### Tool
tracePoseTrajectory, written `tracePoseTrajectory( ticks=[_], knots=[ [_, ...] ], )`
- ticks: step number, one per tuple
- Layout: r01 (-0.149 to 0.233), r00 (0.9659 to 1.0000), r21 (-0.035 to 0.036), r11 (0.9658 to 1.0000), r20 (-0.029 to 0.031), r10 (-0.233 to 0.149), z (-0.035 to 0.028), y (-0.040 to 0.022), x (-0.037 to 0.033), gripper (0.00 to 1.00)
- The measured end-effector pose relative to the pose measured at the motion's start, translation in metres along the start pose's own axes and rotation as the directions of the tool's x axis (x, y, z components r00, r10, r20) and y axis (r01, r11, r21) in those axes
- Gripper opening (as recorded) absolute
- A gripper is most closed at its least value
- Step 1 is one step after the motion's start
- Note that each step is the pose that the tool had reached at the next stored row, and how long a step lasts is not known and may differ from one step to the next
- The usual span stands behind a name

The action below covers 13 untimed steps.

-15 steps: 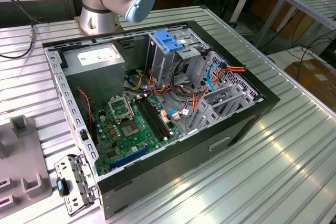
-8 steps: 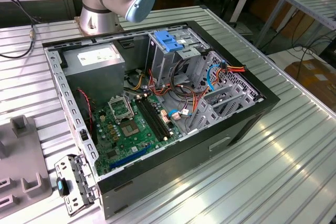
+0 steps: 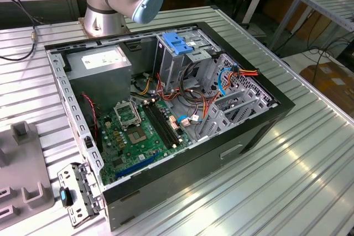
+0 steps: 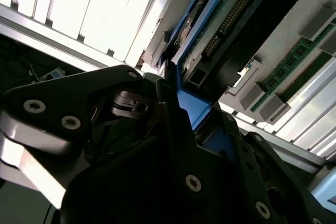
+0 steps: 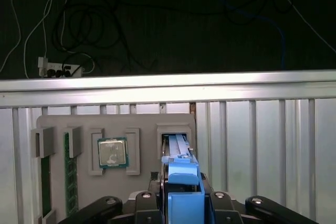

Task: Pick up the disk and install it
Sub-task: 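Pick up the disk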

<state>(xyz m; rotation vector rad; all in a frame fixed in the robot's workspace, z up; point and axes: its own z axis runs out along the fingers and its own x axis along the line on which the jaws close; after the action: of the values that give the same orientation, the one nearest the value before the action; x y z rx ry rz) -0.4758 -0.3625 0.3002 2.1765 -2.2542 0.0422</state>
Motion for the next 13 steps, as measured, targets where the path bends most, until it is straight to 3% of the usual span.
tracePoseTrajectory(
  ticks=[4, 7, 13],
  knots=[
    [0.000, 1.0000, -0.0001, 1.0000, -0.0011, 0.000, -0.0115, -0.0001, 0.0003, 0.37],
    [0.000, 1.0000, 0.0003, 1.0000, -0.0026, 0.000, -0.0304, -0.0004, 0.0008, 0.37],
    [0.000, 1.0000, 0.0007, 1.0000, -0.0046, 0.000, -0.0562, -0.0008, 0.0013, 0.37]
  ],
)
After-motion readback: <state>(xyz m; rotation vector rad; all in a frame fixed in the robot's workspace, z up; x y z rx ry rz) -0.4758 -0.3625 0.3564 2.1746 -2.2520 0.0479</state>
